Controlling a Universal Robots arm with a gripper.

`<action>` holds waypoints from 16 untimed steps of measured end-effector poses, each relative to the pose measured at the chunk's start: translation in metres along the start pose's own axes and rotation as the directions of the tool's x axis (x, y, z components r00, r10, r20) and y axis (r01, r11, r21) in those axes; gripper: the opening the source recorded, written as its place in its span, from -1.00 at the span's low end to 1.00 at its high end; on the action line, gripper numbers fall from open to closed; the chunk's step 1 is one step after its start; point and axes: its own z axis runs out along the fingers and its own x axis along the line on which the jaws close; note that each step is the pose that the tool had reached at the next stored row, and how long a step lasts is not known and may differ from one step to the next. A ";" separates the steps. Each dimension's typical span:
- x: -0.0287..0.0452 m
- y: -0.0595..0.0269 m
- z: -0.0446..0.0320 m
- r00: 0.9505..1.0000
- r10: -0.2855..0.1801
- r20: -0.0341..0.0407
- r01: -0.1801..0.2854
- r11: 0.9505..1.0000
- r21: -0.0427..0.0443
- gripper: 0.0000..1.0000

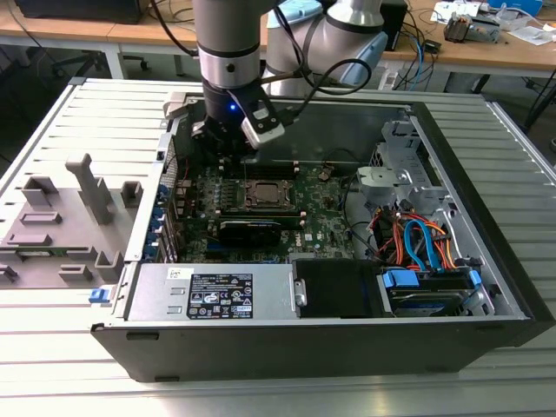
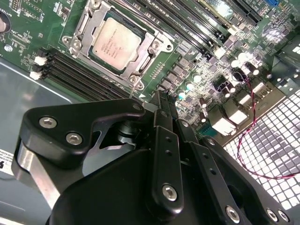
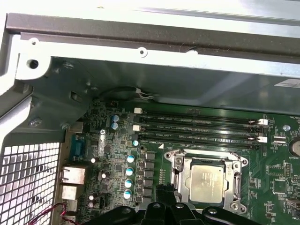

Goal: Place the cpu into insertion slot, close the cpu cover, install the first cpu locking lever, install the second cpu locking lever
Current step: 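Install the first cpu locking lever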

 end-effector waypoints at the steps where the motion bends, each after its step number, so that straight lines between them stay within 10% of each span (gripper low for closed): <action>1: 0.0005 0.0000 0.0000 1.000 0.000 0.000 0.000 1.000 0.000 -0.78; 16: 0.0068 0.0006 -0.0001 1.000 0.000 0.000 0.000 1.000 0.000 -0.78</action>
